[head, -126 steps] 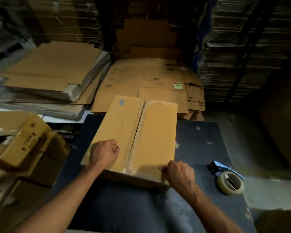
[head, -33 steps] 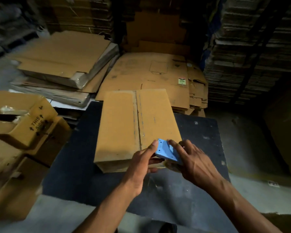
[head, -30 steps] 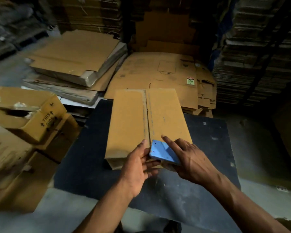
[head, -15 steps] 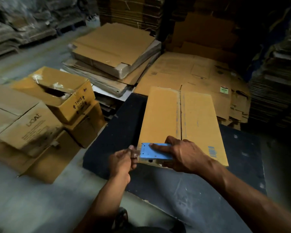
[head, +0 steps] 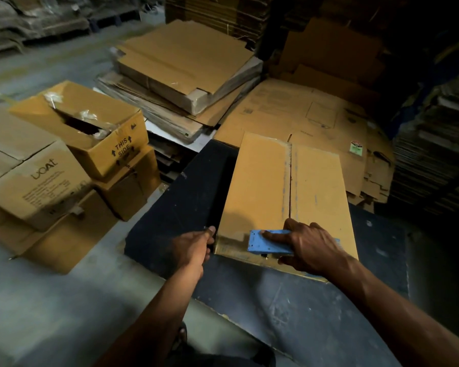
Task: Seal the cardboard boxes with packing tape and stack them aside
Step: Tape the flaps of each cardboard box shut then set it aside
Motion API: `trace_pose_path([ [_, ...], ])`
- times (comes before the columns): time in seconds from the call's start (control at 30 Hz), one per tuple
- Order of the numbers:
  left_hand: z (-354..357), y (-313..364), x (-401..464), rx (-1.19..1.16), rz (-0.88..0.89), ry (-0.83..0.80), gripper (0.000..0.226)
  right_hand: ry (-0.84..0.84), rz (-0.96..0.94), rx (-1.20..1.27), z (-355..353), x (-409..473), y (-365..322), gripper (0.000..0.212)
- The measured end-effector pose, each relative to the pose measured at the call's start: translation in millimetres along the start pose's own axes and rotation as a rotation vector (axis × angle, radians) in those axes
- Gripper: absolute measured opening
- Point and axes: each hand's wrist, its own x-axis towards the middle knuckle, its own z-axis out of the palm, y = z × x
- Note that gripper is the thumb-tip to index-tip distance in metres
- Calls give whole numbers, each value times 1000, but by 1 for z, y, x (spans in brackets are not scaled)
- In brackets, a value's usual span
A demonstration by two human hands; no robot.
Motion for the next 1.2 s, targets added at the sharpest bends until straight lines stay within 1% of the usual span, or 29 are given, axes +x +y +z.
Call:
trace_pose_path([
  [0.07, 1, -2, 3, 6, 38, 32, 17, -6, 10, 5, 0, 2, -2, 79],
  [0.2, -2, -7, 13, 0, 93, 45, 16, -8, 29, 0, 1, 8, -9, 80],
  [0.3, -1, -13, 24, 8, 65, 59, 17, -20, 33, -11, 1, 12, -14, 80],
  [0.37, -1, -20, 31, 2, 1, 52, 21, -30, 37, -41, -1, 15, -19, 79],
  [0.43, -1, -30, 40, 6, -101, 17, 26, -40, 34, -71, -4, 19, -21, 78],
  [0.57, 0, -39, 51, -21, -235, -131, 32, -79, 14, -136, -10, 25, -28, 76],
  [0.7, -2, -33, 57, -33, -400, -291, 18, -116, -8, -173, -16, 31, -35, 76],
  [0.73, -2, -33, 58, -29, -441, -333, 17, -126, -8, -175, -17, 32, -35, 76],
  [0.83, -5, -34, 58, -44, -533, -382, 14, -153, -12, -172, -20, 35, -34, 76],
  [0.9, -7, -36, 56, -32, -604, -401, 22, -166, -24, -172, -21, 35, -35, 75],
  [0.97, -10, -40, 55, -4, -669, -423, 43, -180, -27, -172, -22, 36, -35, 77],
  [1.03, -13, -48, 58, -4, -708, -459, 54, -201, -29, -181, -23, 36, -35, 81],
  [1.07, -13, -49, 60, -35, -722, -425, 54, -216, -32, -194, -24, 37, -34, 84],
  [1.13, -11, -55, 65, -91, -703, -239, 47, -261, -36, -197, -25, 37, -34, 87],
  [1.17, -11, -57, 65, -37, -608, -159, 42, -282, -34, -188, -25, 37, -35, 86],
  [1.2, -10, -57, 63, 60, -428, -86, 37, -296, -32, -188, -25, 36, -35, 85],
])
